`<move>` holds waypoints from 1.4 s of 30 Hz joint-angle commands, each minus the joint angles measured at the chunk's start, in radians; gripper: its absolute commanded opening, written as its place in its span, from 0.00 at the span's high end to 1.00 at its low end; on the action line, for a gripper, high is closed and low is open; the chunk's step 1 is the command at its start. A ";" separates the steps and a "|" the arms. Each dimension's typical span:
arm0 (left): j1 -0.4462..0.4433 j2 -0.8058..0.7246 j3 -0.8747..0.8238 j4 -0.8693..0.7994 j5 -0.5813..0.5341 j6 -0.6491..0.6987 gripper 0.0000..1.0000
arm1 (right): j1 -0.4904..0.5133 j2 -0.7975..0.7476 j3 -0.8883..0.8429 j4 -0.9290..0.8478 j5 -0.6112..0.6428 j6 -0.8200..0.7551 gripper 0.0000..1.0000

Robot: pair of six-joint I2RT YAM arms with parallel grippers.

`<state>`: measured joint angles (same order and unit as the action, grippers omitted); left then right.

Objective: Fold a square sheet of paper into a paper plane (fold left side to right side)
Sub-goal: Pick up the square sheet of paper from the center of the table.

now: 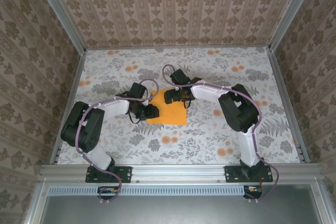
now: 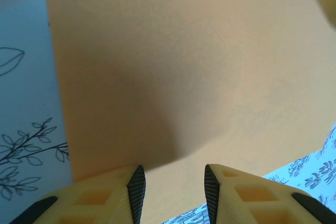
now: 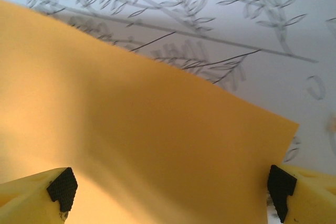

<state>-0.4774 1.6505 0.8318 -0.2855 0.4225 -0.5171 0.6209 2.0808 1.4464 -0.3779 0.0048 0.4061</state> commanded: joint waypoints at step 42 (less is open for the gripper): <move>0.214 -0.425 -0.011 0.874 0.690 -0.095 0.07 | -0.259 -0.683 -0.160 0.065 -1.176 -0.252 0.77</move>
<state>-0.2394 1.2167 0.7685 0.4797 0.9897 -0.5953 0.3542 1.4303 1.2518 -0.2729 -1.0557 0.1871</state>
